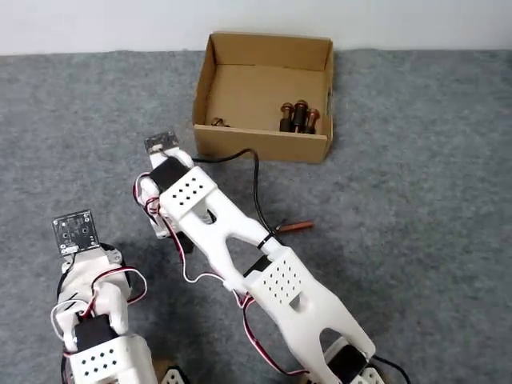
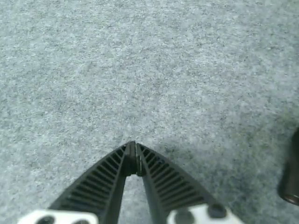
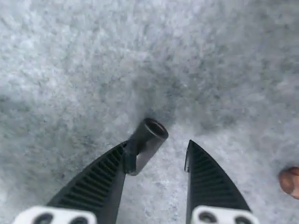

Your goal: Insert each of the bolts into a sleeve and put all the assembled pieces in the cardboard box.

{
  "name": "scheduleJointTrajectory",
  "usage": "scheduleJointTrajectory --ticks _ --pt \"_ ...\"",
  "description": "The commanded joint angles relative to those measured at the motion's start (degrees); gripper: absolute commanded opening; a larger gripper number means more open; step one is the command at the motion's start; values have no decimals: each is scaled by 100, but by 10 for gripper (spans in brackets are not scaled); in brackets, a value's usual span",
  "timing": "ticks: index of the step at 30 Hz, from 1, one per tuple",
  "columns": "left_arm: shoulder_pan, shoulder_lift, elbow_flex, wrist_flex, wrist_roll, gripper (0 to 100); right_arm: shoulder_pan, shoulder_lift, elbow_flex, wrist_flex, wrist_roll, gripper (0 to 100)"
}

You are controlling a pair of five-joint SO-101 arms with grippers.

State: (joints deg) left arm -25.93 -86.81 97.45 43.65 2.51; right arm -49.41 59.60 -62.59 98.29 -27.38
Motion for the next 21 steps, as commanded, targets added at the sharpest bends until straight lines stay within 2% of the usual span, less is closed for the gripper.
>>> scheduleJointTrajectory --ticks 1,7,12,21 --pt "18 -44 -92 -141 -62 6 -66 101 -62 -145 -158 150" --pt "18 -44 -84 -141 -62 6 -75 382 -62 -303 -176 121" --pt "18 -44 -84 -141 -62 6 -101 435 -62 -347 -176 10" --pt "18 -44 -84 -141 -62 6 -40 119 -668 453 -132 9"
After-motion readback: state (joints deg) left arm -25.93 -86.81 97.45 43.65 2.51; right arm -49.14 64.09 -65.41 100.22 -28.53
